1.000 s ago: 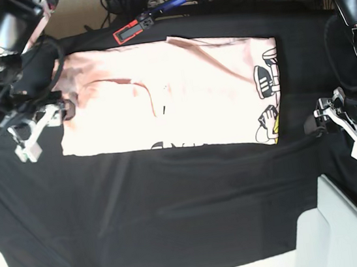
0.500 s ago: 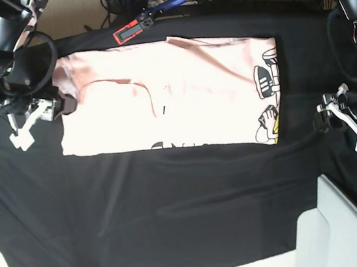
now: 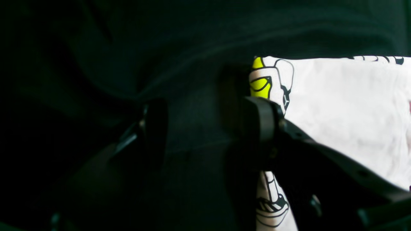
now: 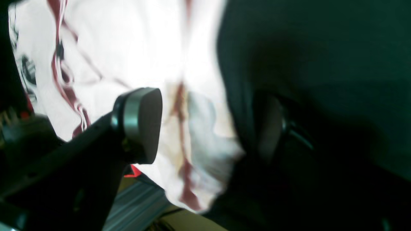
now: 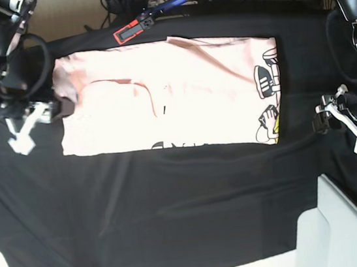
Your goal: Fold the T-shirt properly
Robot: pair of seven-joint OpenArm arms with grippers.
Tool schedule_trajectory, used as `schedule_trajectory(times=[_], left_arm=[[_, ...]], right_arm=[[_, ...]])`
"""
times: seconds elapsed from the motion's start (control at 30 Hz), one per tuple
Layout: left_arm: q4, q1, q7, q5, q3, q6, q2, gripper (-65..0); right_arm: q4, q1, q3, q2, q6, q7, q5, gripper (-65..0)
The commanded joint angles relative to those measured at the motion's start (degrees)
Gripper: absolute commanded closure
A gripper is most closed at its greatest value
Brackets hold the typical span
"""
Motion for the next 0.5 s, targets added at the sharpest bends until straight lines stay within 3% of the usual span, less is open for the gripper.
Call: schedule_trajectory(times=[0.0, 0.33, 0.47], left_arm=[[0.98, -0.88, -1.04, -0.8, -0.47, 0.0, -1.28, -35.8], [0.72, -0.53, -1.13, -0.71, -0.47, 0.0, -1.28, -35.8], [0.72, -0.53, -1.13, -0.71, -0.47, 0.0, -1.19, -35.8]], right_arm=[[-0.12, 0.05, -1.54, -0.87, -0.05, -1.4, -0.8, -42.1], [-0.2, 0.13, -3.82, -3.07, -0.05, -1.66, -1.06, -41.1], [-0.29, 0.13, -3.82, -3.16, -0.05, -1.66, -1.15, -27.0]])
